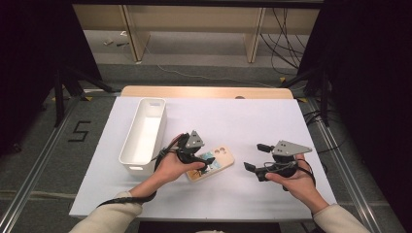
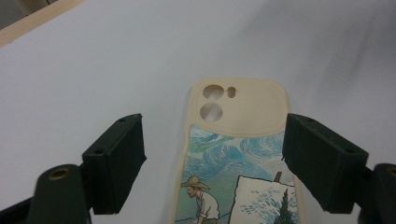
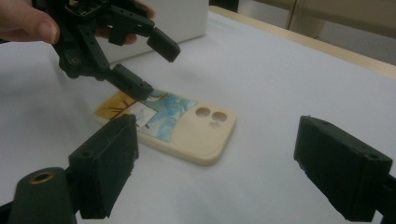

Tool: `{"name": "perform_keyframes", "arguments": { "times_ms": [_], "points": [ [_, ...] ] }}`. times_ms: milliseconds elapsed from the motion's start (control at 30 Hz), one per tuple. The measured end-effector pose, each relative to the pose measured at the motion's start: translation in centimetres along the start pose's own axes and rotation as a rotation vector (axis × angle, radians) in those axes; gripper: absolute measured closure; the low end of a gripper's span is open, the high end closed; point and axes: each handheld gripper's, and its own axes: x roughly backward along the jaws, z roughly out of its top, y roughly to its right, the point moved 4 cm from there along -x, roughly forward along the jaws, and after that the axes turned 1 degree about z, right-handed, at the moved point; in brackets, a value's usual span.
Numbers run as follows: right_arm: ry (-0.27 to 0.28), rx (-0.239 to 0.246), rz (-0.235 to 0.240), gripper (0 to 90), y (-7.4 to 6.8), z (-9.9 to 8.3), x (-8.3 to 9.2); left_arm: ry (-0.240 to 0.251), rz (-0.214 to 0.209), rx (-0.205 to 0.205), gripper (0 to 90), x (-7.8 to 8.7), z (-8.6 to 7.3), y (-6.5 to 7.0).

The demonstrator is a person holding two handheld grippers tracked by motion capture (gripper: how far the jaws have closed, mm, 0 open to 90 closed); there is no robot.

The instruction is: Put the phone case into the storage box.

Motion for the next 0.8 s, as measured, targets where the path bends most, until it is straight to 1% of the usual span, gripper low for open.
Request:
{"name": "perform_keyframes", "arguments": {
  "times_ms": [267,467,633,800],
  "points": [
    [-0.001,0.0,0.001,14.9,0.0,0.0,0.0,-0.043,-0.024,-0.016,14.0,-1.4,0.4,0.5],
    [0.0,0.0,0.0,14.9,0.0,0.0,0.0,-0.064,-0.027,-0.014,9.3,-2.9,0.9,1.0],
    [0.001,0.002,0.001,14.9,0.0,0.0,0.0,-0.074,-0.031,-0.012,7.0,-3.6,1.0,1.2],
    [0.001,0.003,0.001,14.9,0.0,0.0,0.1,-0.087,-0.036,-0.019,3.7,-4.3,1.2,1.5]
  ]
}}
